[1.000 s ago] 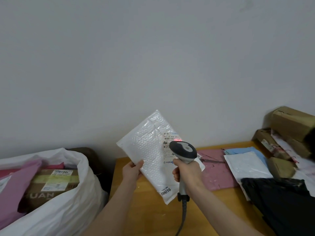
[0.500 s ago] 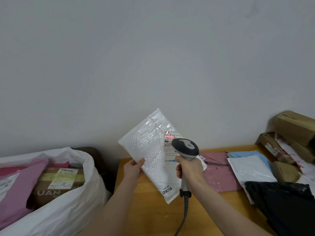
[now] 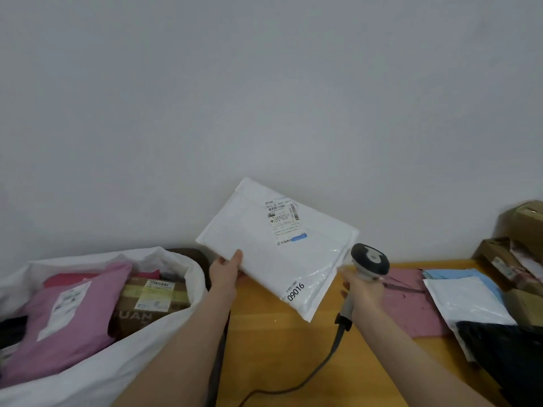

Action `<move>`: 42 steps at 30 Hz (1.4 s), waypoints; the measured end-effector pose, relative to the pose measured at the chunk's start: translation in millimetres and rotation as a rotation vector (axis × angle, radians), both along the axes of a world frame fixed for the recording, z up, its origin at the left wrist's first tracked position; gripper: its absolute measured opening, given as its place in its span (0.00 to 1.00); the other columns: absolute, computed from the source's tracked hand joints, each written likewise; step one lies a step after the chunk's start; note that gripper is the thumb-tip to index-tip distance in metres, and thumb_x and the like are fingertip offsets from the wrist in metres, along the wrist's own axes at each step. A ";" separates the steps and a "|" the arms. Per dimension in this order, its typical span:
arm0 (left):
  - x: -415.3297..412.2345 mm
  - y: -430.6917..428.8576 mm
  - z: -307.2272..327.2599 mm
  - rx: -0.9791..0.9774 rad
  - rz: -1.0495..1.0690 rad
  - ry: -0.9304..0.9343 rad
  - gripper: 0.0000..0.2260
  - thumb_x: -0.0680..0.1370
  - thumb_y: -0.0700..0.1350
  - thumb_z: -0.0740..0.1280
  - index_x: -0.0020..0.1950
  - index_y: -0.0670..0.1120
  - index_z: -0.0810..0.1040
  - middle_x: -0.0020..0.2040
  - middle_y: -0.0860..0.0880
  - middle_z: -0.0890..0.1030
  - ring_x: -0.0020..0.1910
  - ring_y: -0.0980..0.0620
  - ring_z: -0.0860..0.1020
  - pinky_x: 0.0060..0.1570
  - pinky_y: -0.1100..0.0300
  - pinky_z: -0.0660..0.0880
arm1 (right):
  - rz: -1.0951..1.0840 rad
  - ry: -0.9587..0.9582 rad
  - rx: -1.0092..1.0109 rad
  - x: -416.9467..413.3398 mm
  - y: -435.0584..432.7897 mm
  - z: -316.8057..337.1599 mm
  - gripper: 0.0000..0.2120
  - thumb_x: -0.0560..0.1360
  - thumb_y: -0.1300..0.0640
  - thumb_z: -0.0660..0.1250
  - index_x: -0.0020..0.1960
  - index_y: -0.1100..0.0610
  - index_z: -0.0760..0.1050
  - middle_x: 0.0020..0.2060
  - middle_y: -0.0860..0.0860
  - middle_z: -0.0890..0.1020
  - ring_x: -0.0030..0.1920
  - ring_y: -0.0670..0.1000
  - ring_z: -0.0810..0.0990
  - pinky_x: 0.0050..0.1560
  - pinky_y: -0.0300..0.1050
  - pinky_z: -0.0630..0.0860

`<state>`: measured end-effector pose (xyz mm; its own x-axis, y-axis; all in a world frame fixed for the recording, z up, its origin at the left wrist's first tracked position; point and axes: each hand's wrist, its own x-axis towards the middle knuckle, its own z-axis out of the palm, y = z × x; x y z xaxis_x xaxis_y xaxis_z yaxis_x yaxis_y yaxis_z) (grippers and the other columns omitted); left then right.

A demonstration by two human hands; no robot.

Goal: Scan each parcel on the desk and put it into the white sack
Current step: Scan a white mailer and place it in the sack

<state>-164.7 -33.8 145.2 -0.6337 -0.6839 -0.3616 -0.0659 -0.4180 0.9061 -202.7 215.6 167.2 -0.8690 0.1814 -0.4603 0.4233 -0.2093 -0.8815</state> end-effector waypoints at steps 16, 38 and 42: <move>197.8 -154.0 43.2 -0.182 0.551 -0.309 0.35 0.74 0.47 0.72 0.74 0.38 0.58 0.64 0.39 0.73 0.55 0.40 0.76 0.55 0.47 0.75 | 0.558 0.244 0.328 67.8 -238.7 51.8 0.09 0.70 0.65 0.67 0.49 0.60 0.71 0.44 0.60 0.79 0.45 0.61 0.79 0.46 0.52 0.77; 200.4 -306.3 -34.3 -0.967 -0.724 -1.022 0.41 0.73 0.73 0.53 0.78 0.51 0.51 0.79 0.45 0.51 0.76 0.42 0.52 0.73 0.41 0.52 | 0.617 0.006 0.202 106.9 -314.6 17.5 0.09 0.74 0.60 0.71 0.48 0.64 0.75 0.38 0.61 0.84 0.32 0.53 0.78 0.39 0.46 0.78; 169.0 -280.2 -4.9 -1.125 -0.476 -0.944 0.41 0.70 0.75 0.53 0.71 0.47 0.66 0.69 0.43 0.69 0.66 0.42 0.70 0.63 0.44 0.68 | 0.512 -0.048 0.083 104.9 -282.4 22.5 0.09 0.73 0.61 0.71 0.49 0.65 0.75 0.36 0.62 0.83 0.30 0.53 0.77 0.37 0.47 0.78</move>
<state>4.2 -314.0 140.3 -0.7098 -0.6766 -0.1961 -0.7017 0.6546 0.2812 -97.9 -66.8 189.7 -0.8344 -0.2241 -0.5036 0.4931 0.1047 -0.8636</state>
